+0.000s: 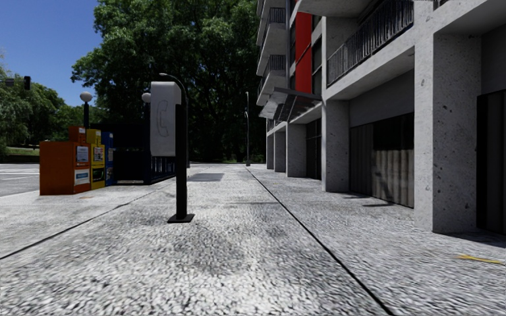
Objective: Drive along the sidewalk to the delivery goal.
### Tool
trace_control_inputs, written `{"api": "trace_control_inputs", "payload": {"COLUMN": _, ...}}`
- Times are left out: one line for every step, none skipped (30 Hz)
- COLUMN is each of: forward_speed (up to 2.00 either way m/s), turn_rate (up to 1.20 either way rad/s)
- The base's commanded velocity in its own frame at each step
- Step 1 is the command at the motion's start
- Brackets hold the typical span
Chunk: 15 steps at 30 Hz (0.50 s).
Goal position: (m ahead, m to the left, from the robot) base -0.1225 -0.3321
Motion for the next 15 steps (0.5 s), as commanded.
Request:
{"api": "trace_control_inputs", "payload": {"forward_speed": 0.70, "turn_rate": 0.00}}
{"api": "trace_control_inputs", "payload": {"forward_speed": 0.70, "turn_rate": 0.00}}
{"api": "trace_control_inputs", "payload": {"forward_speed": 0.70, "turn_rate": 0.00}}
{"api": "trace_control_inputs", "payload": {"forward_speed": 0.70, "turn_rate": 0.00}}
{"api": "trace_control_inputs", "payload": {"forward_speed": 0.64, "turn_rate": 0.00}}
{"api": "trace_control_inputs", "payload": {"forward_speed": 0.00, "turn_rate": 0.00}}
{"api": "trace_control_inputs", "payload": {"forward_speed": 0.00, "turn_rate": 0.00}}
{"api": "trace_control_inputs", "payload": {"forward_speed": 0.00, "turn_rate": 0.00}}
{"api": "trace_control_inputs", "payload": {"forward_speed": 0.00, "turn_rate": 0.00}}
{"api": "trace_control_inputs", "payload": {"forward_speed": 0.00, "turn_rate": 0.00}}
{"api": "trace_control_inputs", "payload": {"forward_speed": 0.00, "turn_rate": 0.00}}
{"api": "trace_control_inputs", "payload": {"forward_speed": 0.00, "turn_rate": 0.00}}
{"api": "trace_control_inputs", "payload": {"forward_speed": 0.00, "turn_rate": 0.00}}
{"api": "trace_control_inputs", "payload": {"forward_speed": 0.00, "turn_rate": 0.00}}
{"api": "trace_control_inputs", "payload": {"forward_speed": 0.00, "turn_rate": 0.00}}
